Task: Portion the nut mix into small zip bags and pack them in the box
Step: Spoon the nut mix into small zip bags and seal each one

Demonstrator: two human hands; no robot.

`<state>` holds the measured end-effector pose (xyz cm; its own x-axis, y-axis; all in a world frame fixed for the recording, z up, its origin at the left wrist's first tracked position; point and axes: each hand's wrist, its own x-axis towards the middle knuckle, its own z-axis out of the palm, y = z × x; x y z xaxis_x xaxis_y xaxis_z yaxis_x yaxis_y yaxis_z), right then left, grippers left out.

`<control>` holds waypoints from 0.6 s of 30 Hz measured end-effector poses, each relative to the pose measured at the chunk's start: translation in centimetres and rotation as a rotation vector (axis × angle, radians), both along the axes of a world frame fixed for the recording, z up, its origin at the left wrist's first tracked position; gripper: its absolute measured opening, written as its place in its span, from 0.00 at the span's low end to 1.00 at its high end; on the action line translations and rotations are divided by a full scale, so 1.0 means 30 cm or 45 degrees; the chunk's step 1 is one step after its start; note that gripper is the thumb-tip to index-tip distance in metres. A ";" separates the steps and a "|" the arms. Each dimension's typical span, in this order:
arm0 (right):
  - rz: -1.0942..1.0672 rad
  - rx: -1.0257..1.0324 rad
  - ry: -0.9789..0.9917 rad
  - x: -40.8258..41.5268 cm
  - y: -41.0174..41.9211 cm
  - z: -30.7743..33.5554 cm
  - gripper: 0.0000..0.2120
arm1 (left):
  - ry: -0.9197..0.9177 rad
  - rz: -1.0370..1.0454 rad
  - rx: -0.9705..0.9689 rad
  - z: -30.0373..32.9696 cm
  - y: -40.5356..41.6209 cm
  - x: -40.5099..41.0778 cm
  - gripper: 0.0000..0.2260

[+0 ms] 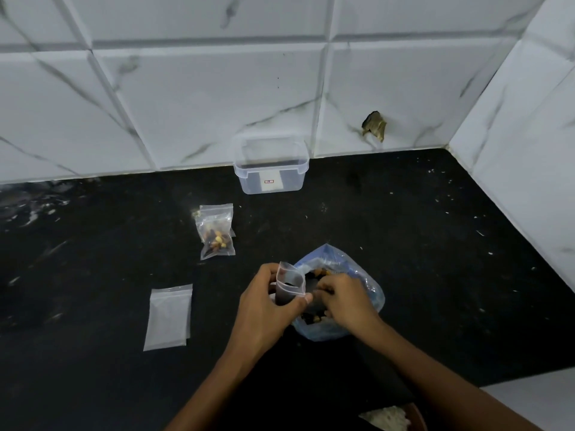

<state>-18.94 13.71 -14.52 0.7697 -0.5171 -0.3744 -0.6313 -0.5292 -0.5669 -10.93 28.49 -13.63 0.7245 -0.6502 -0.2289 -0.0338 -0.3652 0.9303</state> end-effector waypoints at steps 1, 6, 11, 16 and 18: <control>-0.039 0.011 0.027 -0.002 -0.013 0.004 0.08 | -0.001 0.004 0.003 -0.001 0.002 0.003 0.19; -0.175 0.151 0.017 -0.059 -0.086 0.053 0.06 | -0.010 0.009 0.023 -0.002 0.014 0.021 0.19; -0.277 0.236 -0.025 -0.123 -0.139 0.120 0.05 | -0.060 0.002 0.044 0.001 0.013 0.029 0.20; -0.326 0.310 -0.152 -0.153 -0.163 0.237 0.05 | -0.197 -0.020 0.106 -0.005 0.001 0.036 0.23; -0.328 0.320 -0.227 -0.153 -0.158 0.292 0.06 | -0.275 -0.032 0.138 0.000 -0.005 0.036 0.23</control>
